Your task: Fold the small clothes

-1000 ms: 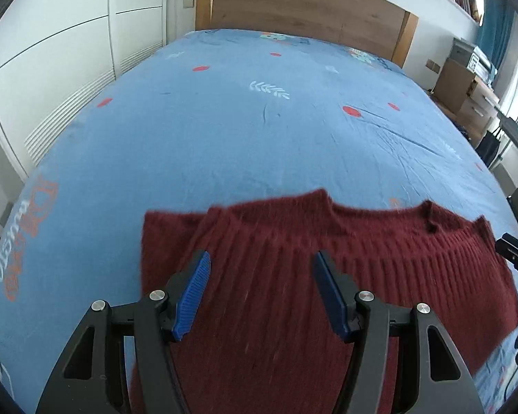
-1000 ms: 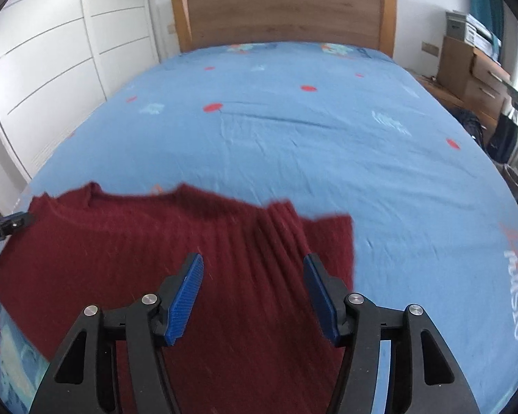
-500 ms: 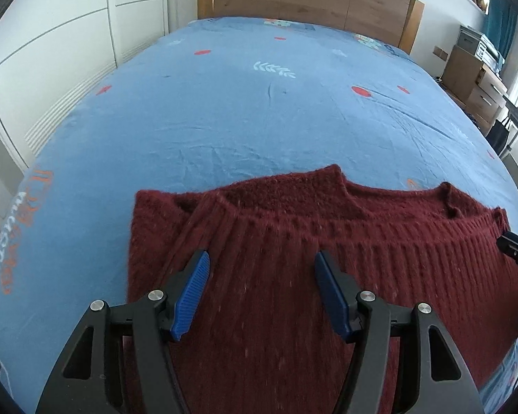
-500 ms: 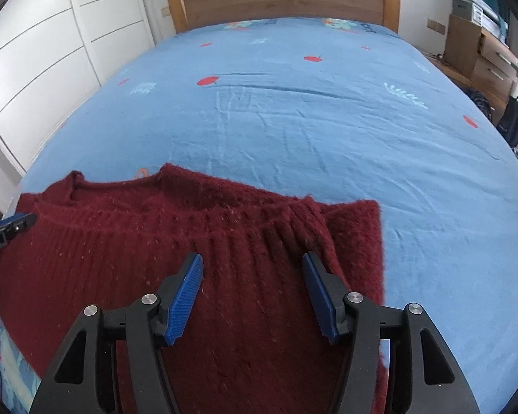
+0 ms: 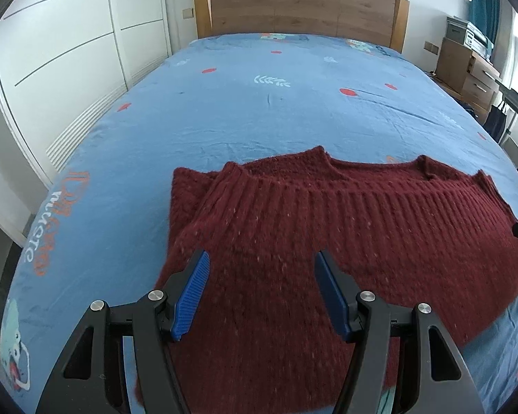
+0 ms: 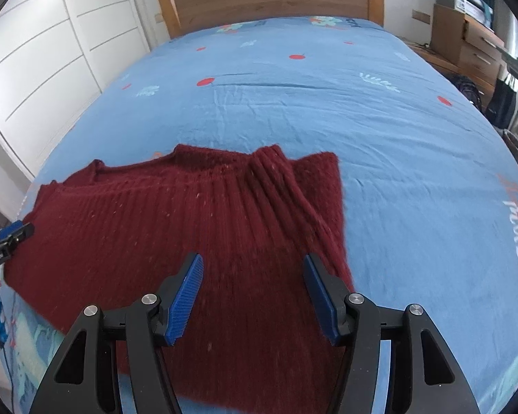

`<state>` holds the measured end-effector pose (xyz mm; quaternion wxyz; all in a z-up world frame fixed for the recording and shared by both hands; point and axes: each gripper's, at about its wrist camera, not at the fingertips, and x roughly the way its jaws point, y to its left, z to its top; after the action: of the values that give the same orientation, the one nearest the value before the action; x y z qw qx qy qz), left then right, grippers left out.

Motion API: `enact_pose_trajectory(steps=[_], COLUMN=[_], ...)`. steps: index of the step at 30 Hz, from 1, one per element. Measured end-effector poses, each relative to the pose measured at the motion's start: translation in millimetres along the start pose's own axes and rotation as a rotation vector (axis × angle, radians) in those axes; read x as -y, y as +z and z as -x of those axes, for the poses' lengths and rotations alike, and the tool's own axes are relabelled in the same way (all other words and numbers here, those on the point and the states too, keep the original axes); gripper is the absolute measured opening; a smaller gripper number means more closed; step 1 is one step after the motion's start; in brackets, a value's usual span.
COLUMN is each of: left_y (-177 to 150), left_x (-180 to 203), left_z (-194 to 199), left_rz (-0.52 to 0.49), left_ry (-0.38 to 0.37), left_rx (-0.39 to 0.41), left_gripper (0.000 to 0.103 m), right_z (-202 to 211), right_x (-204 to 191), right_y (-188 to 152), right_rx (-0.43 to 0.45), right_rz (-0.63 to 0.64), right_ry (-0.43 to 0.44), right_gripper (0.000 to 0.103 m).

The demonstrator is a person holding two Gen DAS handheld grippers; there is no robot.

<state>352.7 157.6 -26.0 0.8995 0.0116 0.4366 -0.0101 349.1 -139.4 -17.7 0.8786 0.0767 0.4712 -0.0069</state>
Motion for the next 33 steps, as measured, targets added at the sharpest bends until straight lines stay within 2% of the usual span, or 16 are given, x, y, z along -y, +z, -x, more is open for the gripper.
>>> enact_pose_trajectory(steps=[8,19,23,30,33], left_y=[-9.2,-33.4,-41.2,-45.6,-50.0], left_x=[7.4,8.4,6.3,4.9,0.0], left_z=[17.0,0.9,-2.1,8.2,13.1], left_rz=[-0.001,0.014,0.028,0.03,0.042], left_ry=[-0.011,-0.002,0.004,0.005,0.001], left_rx=[0.008,-0.055,-0.063,-0.07,-0.089], left_gripper=[0.058,0.059,0.065,0.065,0.069], right_z=[32.3,15.7,11.6,22.3,30.9], right_x=[-4.8,-6.5,0.3,8.1,9.1], right_y=[-24.0,-45.6,-51.4,-56.4,-57.4], right_rx=[0.019,-0.033,-0.048,-0.045,-0.04], right_rz=[0.005,0.01,0.003,-0.013,-0.015], right_ry=[-0.006,-0.021,-0.027,-0.041,-0.047], right_gripper=[0.062,0.062,0.062,0.062,0.062])
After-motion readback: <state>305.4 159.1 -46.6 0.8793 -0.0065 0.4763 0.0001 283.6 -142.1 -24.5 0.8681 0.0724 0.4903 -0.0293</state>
